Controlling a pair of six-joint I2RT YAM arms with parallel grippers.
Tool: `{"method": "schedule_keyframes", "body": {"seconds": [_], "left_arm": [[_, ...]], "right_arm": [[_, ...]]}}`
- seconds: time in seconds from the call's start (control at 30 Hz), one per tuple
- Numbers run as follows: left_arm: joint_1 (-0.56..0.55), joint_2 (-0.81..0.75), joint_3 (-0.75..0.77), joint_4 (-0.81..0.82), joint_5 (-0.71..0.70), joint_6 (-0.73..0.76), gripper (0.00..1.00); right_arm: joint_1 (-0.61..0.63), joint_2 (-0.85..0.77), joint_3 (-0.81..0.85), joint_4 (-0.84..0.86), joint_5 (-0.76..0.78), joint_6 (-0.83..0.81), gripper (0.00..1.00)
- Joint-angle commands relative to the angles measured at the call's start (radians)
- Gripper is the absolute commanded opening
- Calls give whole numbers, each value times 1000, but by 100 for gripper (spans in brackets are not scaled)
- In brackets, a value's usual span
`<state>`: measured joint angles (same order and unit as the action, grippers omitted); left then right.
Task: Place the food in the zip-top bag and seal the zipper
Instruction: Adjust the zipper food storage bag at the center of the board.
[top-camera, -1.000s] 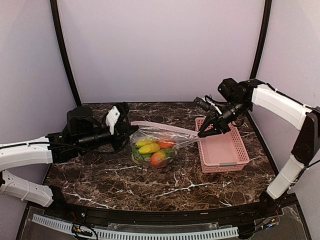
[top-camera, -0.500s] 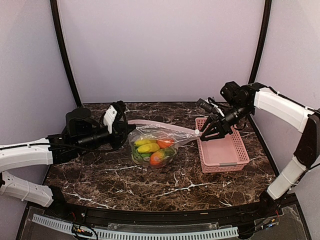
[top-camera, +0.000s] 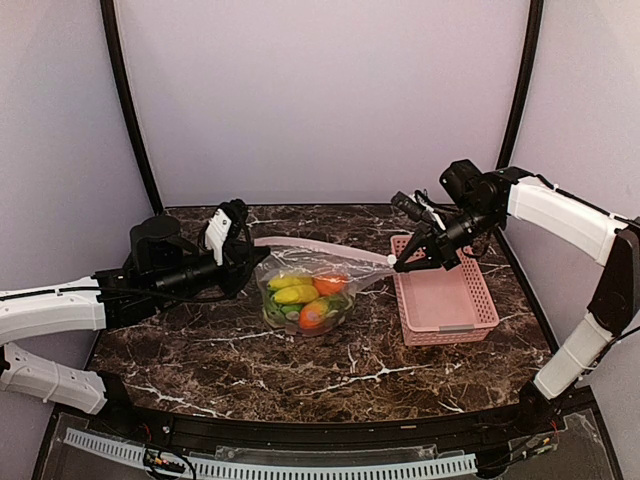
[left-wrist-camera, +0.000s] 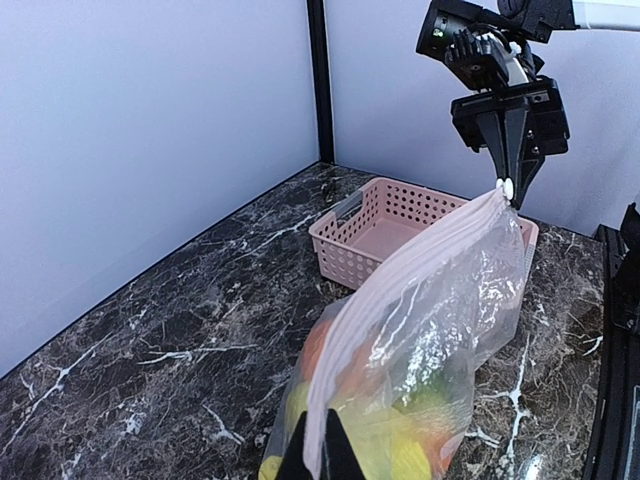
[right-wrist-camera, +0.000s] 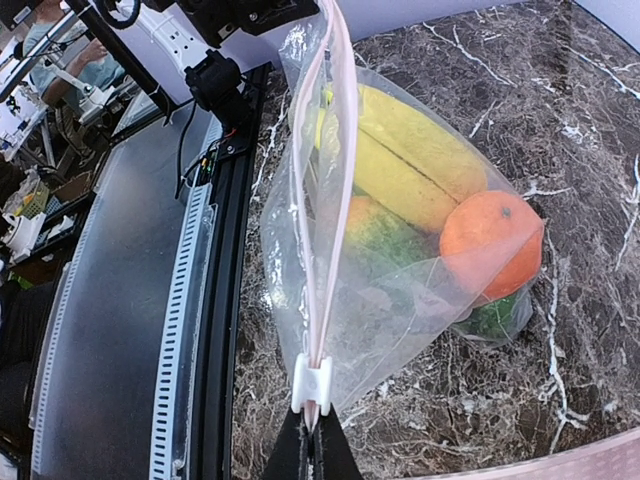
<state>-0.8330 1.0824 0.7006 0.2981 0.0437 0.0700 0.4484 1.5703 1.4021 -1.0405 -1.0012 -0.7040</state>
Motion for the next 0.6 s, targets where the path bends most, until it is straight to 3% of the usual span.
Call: {"method": "schedule_keyframes", "body": {"seconds": [0.0, 0.2, 0.3, 0.57], "left_arm": [[9, -23, -9, 15, -9, -12, 1], [36, -12, 9, 53, 8, 76, 1], [106, 35, 47, 109, 41, 147, 1], [228, 188, 265, 95, 199, 311, 1]], "right_arm": [[-5, -20, 7, 35, 10, 1, 0], [-1, -36, 102, 200, 176, -28, 0], [-5, -8, 170, 321, 243, -31, 0], [-40, 113, 419, 417, 205, 26, 0]]}}
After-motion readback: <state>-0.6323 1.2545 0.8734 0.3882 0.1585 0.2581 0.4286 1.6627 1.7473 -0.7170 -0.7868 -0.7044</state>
